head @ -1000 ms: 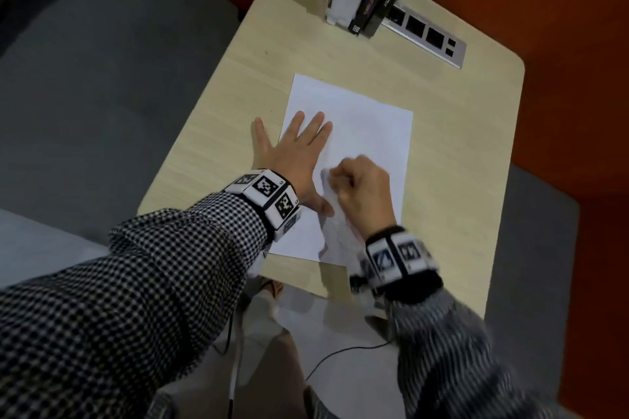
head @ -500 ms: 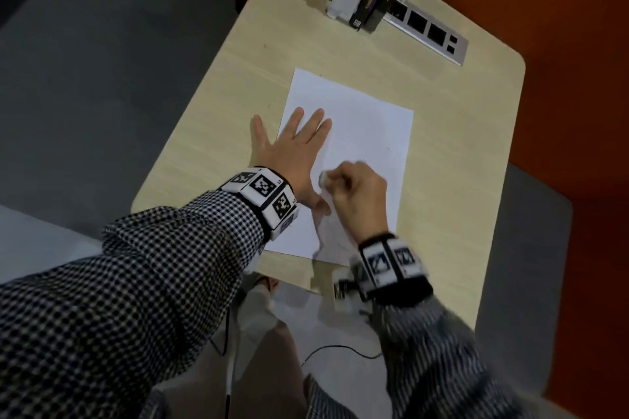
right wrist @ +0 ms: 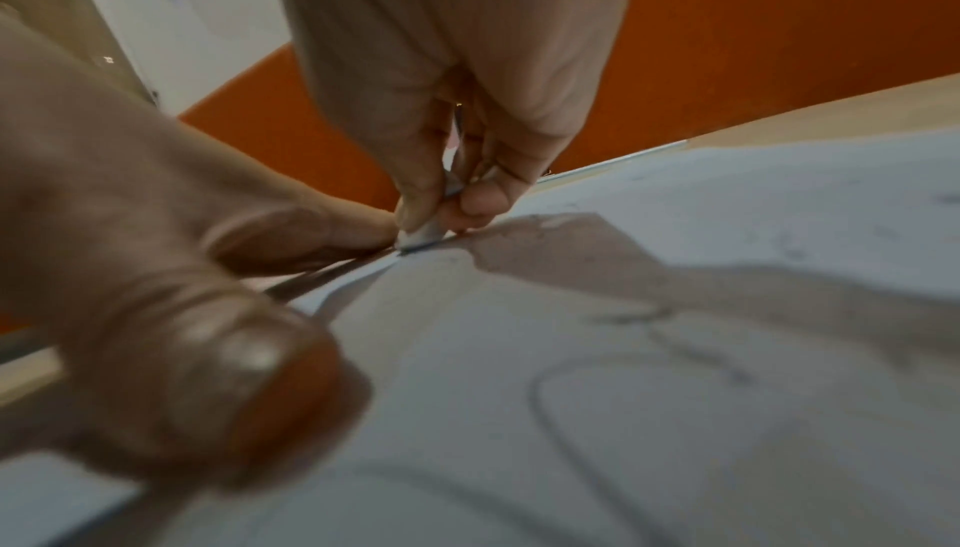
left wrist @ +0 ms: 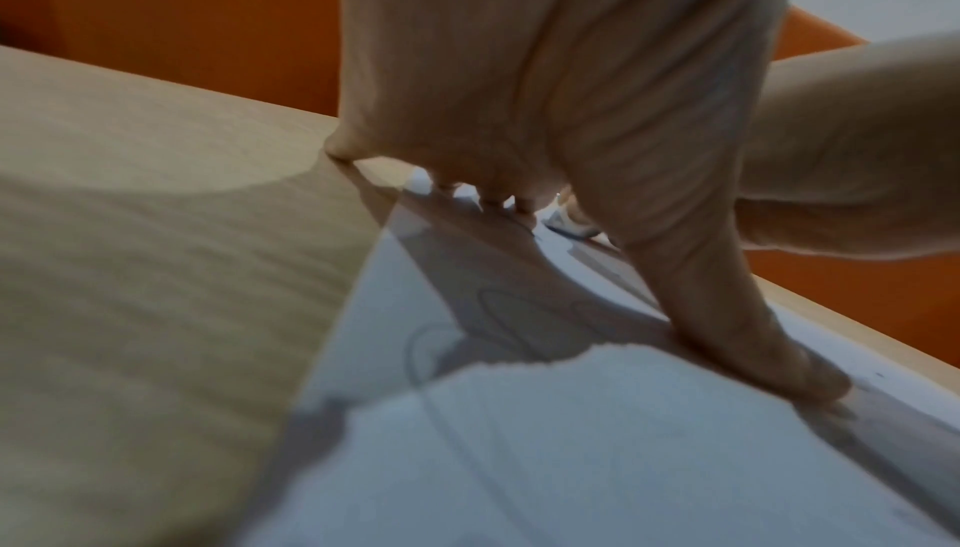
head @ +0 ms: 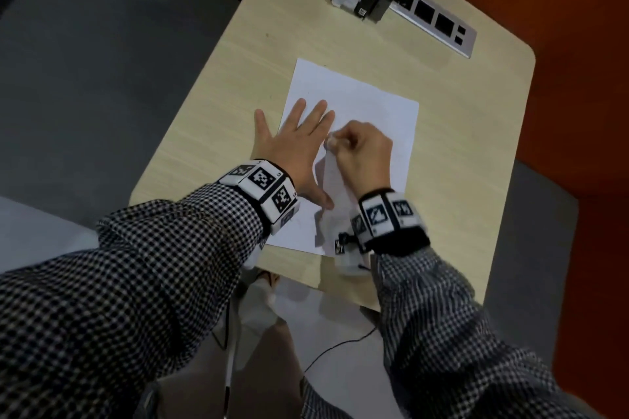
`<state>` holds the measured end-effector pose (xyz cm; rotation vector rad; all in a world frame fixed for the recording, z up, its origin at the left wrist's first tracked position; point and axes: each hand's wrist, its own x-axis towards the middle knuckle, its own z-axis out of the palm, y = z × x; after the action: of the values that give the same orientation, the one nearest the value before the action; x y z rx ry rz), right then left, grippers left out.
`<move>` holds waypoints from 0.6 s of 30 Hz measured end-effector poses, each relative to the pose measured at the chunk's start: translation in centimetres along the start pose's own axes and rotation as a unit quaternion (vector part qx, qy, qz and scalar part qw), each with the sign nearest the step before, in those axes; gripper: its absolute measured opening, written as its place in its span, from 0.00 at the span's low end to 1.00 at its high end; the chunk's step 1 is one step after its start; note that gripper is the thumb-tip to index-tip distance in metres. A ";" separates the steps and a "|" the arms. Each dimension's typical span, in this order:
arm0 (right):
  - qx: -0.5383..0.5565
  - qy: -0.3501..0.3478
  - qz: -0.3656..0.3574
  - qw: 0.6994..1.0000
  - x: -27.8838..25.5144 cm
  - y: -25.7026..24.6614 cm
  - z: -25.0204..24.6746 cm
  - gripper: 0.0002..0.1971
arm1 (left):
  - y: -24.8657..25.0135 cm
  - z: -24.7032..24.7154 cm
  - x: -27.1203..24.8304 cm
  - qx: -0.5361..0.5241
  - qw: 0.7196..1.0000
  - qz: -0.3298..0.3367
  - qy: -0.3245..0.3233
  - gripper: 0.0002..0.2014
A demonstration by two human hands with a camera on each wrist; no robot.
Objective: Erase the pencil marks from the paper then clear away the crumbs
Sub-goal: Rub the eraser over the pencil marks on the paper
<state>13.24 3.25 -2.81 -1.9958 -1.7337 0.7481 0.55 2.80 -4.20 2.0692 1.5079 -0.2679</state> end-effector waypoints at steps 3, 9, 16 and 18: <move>0.006 0.014 0.011 1.000 -1.2 0.4 0.3 0.05 | 0.0 -0.1 0.0 0.000 1.000 -0.004 0.000 0.72; 0.000 -0.010 0.007 1.000 -3.9 0.5 -0.4 0.04 | 0.1 -0.1 0.1 0.013 1.000 -0.002 -0.005 0.72; -0.017 0.013 0.010 1.000 -1.4 0.6 0.0 0.07 | 0.0 -0.1 0.1 0.001 1.000 -0.001 -0.008 0.72; -0.001 0.007 0.015 1.000 -4.9 1.0 -0.2 0.07 | -0.1 0.0 0.0 0.004 1.000 -0.004 -0.006 0.72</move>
<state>13.71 -1.75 -2.56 -2.0289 -1.7005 0.7415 0.50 2.84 -4.25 2.0653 1.5102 -0.2890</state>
